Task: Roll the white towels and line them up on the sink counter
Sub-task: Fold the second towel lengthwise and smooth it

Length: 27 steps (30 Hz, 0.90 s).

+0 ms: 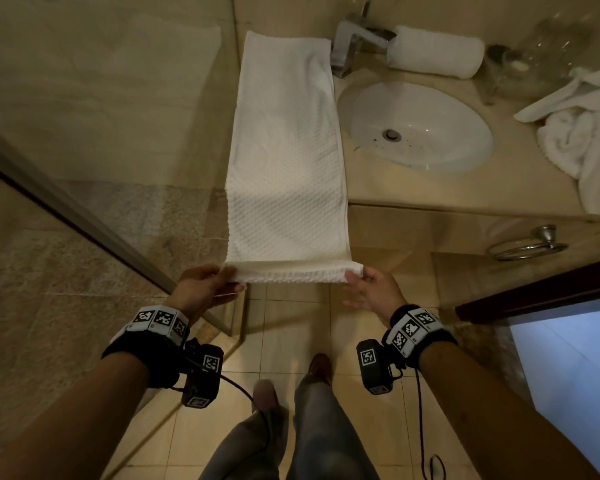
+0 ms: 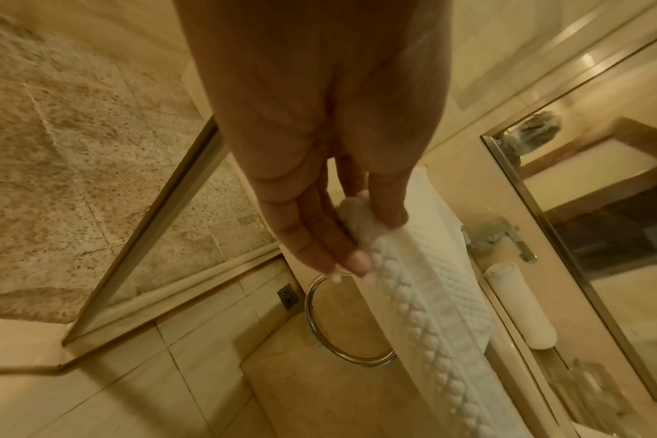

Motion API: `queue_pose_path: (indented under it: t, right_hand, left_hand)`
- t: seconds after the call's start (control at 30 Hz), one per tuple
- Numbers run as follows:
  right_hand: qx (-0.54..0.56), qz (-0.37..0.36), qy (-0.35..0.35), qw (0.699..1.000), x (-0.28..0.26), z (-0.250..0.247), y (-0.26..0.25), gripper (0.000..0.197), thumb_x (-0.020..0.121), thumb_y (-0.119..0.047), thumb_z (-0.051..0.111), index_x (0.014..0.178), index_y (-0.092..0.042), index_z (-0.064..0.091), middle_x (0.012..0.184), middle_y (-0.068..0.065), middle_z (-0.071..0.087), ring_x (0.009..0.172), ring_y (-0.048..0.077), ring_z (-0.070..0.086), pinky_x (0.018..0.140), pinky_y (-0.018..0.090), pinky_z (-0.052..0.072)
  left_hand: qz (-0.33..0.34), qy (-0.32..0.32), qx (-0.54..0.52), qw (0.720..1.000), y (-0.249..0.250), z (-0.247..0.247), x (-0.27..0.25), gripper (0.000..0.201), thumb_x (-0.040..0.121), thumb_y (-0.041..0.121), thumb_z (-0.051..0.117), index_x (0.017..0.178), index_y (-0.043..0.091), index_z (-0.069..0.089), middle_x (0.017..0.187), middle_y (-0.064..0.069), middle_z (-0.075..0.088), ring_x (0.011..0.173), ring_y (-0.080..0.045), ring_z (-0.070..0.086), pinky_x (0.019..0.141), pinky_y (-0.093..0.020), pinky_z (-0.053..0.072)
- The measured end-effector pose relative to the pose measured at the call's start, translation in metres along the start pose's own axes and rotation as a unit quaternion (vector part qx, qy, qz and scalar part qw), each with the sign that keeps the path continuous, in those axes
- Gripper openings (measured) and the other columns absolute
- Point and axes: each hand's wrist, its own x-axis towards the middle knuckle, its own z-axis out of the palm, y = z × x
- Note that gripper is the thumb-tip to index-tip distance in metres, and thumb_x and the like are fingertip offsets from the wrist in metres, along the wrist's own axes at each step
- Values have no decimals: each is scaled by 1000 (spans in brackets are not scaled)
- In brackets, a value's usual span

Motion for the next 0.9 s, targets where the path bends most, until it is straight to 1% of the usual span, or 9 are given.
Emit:
queue_pose_path:
  t: [0.1,0.2,0.3,0.37,0.47,0.6,0.7,0.8,0.9]
  right_hand:
    - [41,19,-15,999,3,7,-1,25,94,-14,61,118,-8,58,120,13,63,105,28,65,83,41,57]
    - [71,13,46,996,7,21,-5,14,89,-7,66,99,-3,57,120,25,61,102,31,66,85,42,57]
    - [81,-22,100,991,9,26,-13,27,82,4,69,91,-9,47,114,18,55,102,33,63,80,48,58]
    - [77,-42,82,993,7,25,-18,29,83,7,67,97,-13,51,111,11,55,101,31,62,76,47,59]
    - [59,-44,47,996,5,23,-21,15,86,7,63,94,-6,64,114,11,57,101,27,61,71,35,61]
    - [55,-20,28,998,6,16,-22,17,87,9,56,88,-2,69,116,21,60,103,33,63,66,26,60]
    - [46,-5,-7,999,10,8,-22,35,78,20,48,92,-3,70,120,20,56,106,34,61,83,33,58]
    - [-48,-13,-20,999,13,6,-22,41,73,19,63,94,-14,72,113,12,66,112,32,61,97,39,51]
    - [-57,-15,-12,998,16,5,-21,33,81,5,69,113,-3,65,111,13,68,104,26,67,88,30,55]
  left_hand:
    - [-19,37,10,999,-1,5,8,28,93,19,60,112,-2,59,106,-18,66,93,-30,69,74,-37,60]
    - [-36,105,-27,993,1,15,15,31,88,10,66,112,-9,55,114,-25,61,88,-34,69,68,-38,61]
    - [-6,156,-45,987,7,24,18,36,81,-4,69,108,8,49,118,-23,53,92,-38,65,60,-46,60]
    - [14,147,-50,988,11,26,17,39,79,-9,68,93,22,49,115,-20,52,95,-38,63,58,-49,59]
    - [22,121,-82,989,13,25,13,20,79,-6,69,76,12,59,109,-16,62,94,-33,65,58,-35,61]
    - [15,61,-93,994,13,16,11,12,80,-7,66,90,-1,66,98,-12,67,96,-30,65,59,-26,59]
    - [-4,15,-50,999,19,10,7,25,82,-13,57,105,-5,64,105,-13,63,95,-28,63,68,-28,61]
    - [-15,-10,10,1000,20,6,7,31,83,-15,55,109,-1,64,107,-11,63,99,-25,63,81,-30,57]
    - [-24,-8,-3,1000,19,4,11,25,86,-7,59,110,0,63,108,-13,64,97,-24,65,75,-27,59]
